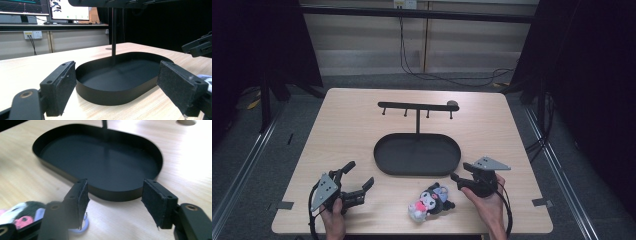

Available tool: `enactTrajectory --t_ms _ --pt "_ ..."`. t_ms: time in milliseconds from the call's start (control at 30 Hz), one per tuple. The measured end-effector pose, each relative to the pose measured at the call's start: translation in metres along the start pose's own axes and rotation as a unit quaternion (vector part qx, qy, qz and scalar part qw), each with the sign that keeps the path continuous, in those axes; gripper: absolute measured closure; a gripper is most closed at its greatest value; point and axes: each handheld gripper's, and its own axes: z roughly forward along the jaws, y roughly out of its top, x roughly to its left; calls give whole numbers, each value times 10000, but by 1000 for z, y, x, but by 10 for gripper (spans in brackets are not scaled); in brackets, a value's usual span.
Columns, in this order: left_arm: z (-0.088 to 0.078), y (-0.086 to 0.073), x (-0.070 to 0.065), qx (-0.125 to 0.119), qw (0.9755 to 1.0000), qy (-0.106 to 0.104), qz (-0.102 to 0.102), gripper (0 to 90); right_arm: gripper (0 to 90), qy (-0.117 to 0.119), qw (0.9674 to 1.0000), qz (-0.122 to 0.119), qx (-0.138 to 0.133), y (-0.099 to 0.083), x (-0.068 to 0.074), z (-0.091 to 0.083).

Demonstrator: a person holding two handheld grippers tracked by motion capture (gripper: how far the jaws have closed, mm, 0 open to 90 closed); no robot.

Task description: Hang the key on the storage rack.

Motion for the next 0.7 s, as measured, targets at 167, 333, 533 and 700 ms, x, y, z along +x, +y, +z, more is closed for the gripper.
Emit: enactTrajectory --t_ms 167,333,533,700 --pt "1 0 -1 -40 10000 6 -61 155 540 634 9953 -109 717 11 2 5" --pt "0 0 0 -13 10000 10 -31 155 586 1019 9861 -193 1296 17 6 14" --pt "0 0 0 -17 10000 12 -39 155 634 1323 9756 -227 1734 21 12 25" --pt "0 0 0 -11 10000 11 -27 155 689 1537 9638 -304 2158 31 21 31"
